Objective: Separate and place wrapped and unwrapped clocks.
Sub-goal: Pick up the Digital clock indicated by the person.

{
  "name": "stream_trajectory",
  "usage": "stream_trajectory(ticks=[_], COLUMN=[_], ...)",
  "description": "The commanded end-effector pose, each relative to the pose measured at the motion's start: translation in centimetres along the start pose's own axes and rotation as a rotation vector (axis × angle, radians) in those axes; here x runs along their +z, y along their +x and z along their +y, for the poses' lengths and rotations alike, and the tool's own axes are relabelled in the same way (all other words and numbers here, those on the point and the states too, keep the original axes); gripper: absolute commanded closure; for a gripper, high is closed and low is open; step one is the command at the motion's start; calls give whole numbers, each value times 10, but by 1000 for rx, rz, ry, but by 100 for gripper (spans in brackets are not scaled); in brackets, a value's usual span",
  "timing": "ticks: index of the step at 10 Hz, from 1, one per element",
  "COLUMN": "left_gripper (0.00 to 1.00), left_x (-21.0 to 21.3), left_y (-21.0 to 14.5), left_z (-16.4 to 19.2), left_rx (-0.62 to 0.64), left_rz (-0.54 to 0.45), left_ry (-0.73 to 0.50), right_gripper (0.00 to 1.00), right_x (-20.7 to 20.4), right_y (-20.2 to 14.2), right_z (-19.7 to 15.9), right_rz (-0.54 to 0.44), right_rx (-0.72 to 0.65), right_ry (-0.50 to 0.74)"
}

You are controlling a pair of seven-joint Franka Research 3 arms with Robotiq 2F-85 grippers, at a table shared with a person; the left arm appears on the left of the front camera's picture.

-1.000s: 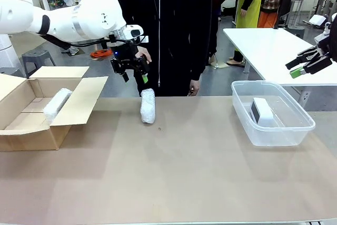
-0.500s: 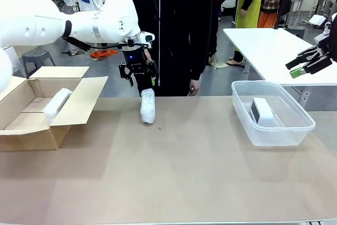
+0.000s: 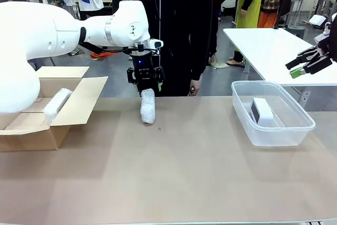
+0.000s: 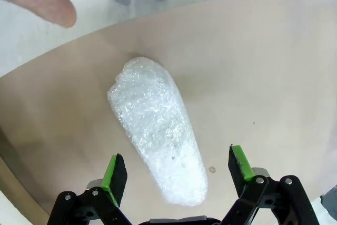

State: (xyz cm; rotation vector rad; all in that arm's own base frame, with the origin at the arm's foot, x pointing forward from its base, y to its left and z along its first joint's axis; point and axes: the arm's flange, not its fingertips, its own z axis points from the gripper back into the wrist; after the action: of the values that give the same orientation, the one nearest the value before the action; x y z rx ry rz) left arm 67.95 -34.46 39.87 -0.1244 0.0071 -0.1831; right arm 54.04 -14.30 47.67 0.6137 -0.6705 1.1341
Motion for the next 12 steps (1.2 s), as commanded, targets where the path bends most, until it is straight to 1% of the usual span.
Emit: stream_trajectory(ticks=[1, 7, 10, 12], left_gripper=[0, 0, 0, 0], left_x=[1, -31, -44, -44], left_y=[21, 21, 26, 28], left_z=[-6, -4, 2, 4], left_rx=[-6, 11, 31, 38], left_rz=[23, 101, 104, 96], left_ry=[4, 11, 47, 50], right_gripper=[0, 0, 0, 0], right_x=[-2, -2, -2, -2], right_y=[1, 1, 1, 1], right_z=[1, 1, 1, 1], right_rz=[5, 5, 5, 5], right_rx=[-7, -7, -7, -7], right_ry=[-10, -10, -10, -10])
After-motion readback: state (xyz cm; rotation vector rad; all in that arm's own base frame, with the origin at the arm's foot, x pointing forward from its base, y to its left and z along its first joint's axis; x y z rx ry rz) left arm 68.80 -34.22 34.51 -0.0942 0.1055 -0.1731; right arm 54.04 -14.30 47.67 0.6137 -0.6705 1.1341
